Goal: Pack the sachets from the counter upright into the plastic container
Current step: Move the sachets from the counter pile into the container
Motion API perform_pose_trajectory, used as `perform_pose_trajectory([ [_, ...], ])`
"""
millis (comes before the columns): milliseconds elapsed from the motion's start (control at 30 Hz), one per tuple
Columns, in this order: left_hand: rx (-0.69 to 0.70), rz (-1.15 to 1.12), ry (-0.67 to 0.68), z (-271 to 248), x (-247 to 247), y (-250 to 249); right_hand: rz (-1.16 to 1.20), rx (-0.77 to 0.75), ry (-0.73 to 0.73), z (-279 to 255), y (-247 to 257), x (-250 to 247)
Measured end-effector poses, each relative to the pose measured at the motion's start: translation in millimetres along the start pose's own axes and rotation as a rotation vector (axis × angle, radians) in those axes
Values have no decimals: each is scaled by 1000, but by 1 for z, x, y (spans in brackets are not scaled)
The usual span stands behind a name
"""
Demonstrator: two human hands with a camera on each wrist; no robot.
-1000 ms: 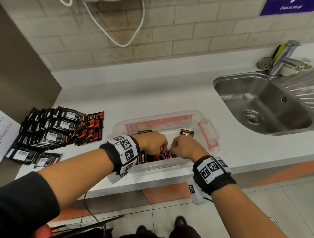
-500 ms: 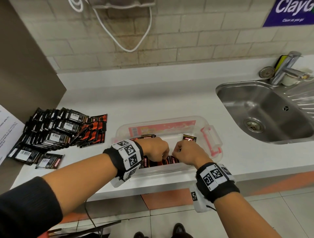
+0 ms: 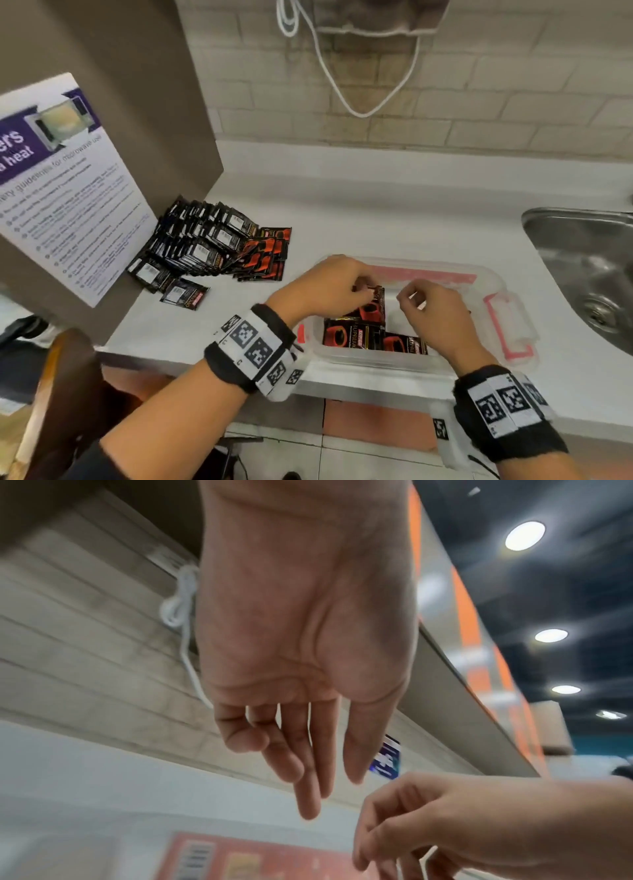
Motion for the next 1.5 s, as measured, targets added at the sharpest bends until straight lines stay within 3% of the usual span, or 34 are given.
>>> perform_pose_trajectory([
  [133,-178,-177,-296,-42,-28,50,129,-190,14,-4,63,11],
  [267,-440,-241,-615,-88,-47,114,218,-317,147,-11,123,42],
  [400,-765,-342,-966,-139,-48,176,204,-343,359,-11,166,90],
  [500,-972,-433,-1105,-166,-37,211,159,-309,504,-8,186,132],
  [633,-1221,-474,-1121,-186,-18,240,84,-253,665,0,201,181],
  [733,-1319,-454,-1098,-189,-11,251,17,-235,721,4,211,210],
  [933,-1329,-445,-1179,-183,-14,272,7,-224,671,9,234,249],
  [1267,-1357,-463,-1262,-179,-15,288,-49,-100,561,19,258,267],
  [1500,-1299,-446,-1297,-182,-8,285,-150,-100,603,19,264,270],
])
Point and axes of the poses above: each hand's wrist, its own z-axis towards the middle knuckle, its own x-axis out of the palm, y = z × x, the point moved 3 cm from there along z, towards the middle knuckle, and after that the axes turned 6 degrees about x, right-handed, at the moved point
